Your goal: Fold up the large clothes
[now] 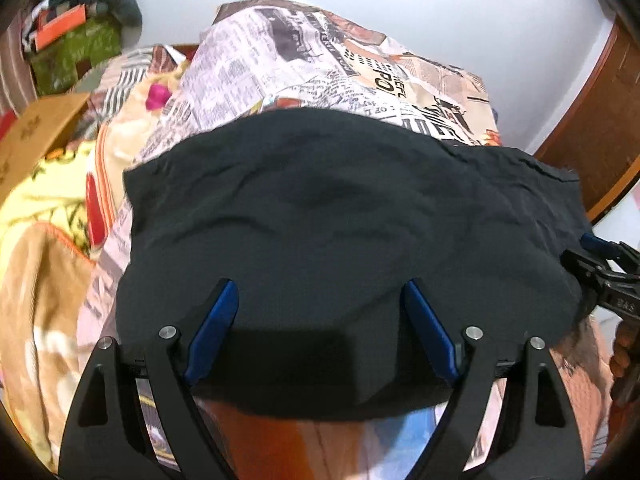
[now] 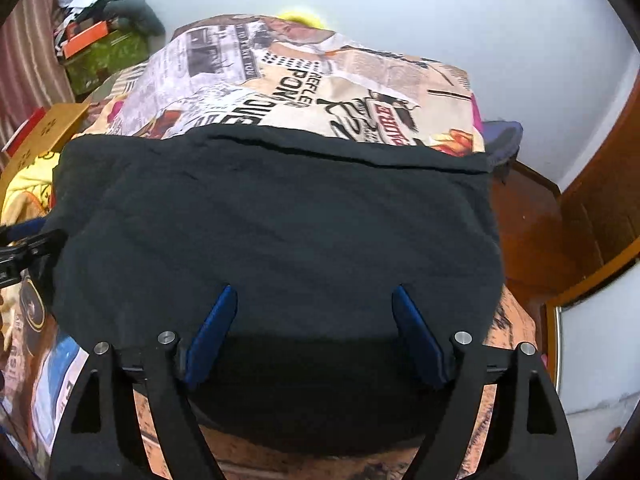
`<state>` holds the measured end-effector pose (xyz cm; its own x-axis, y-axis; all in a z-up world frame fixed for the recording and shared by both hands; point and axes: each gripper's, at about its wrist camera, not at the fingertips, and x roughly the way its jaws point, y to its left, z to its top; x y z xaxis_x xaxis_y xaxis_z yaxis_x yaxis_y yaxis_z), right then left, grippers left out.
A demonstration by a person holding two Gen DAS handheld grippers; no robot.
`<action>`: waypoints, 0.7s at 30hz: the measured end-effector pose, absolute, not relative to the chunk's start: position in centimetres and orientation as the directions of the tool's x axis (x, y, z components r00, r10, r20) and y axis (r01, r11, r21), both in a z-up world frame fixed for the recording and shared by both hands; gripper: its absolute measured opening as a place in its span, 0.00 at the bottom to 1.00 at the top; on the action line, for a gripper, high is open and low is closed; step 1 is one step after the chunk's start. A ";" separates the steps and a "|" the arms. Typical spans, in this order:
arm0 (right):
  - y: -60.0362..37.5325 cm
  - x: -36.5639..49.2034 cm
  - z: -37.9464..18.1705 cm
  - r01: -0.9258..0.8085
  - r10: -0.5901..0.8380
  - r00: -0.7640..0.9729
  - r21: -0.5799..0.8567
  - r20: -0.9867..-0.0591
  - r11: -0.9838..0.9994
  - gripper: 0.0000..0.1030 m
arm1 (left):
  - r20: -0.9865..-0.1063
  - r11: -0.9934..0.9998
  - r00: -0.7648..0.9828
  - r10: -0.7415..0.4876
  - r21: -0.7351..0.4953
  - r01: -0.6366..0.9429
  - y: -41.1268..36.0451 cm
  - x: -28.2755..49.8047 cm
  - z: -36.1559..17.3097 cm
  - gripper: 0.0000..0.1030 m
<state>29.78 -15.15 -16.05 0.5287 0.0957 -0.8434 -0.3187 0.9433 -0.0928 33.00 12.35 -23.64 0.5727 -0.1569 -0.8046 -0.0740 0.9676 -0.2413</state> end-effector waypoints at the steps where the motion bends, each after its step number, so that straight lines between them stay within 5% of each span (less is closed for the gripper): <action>1: -15.3 29.6 -15.8 -0.315 0.092 0.532 -0.096 -0.841 0.944 0.76 | -0.807 0.968 0.575 -0.135 -0.230 -0.097 13.0 32.5 -23.7 0.82; 11: -14.5 28.7 -13.9 -0.315 0.140 0.558 -0.052 -0.818 0.948 0.76 | -0.817 0.893 0.572 -0.071 -0.308 -0.329 19.8 28.7 -24.2 0.80; 21: -11.8 28.7 -14.1 -0.350 0.211 0.543 0.010 -0.812 0.937 0.76 | -0.761 0.689 0.576 -0.299 -0.590 -0.421 22.3 27.5 -28.4 0.80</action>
<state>28.65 -11.82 -14.05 0.5433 0.2115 -0.8125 -0.3497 0.9368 0.0100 27.48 22.29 -28.40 0.5764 -0.2990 -0.7605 -0.4206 0.6894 -0.5898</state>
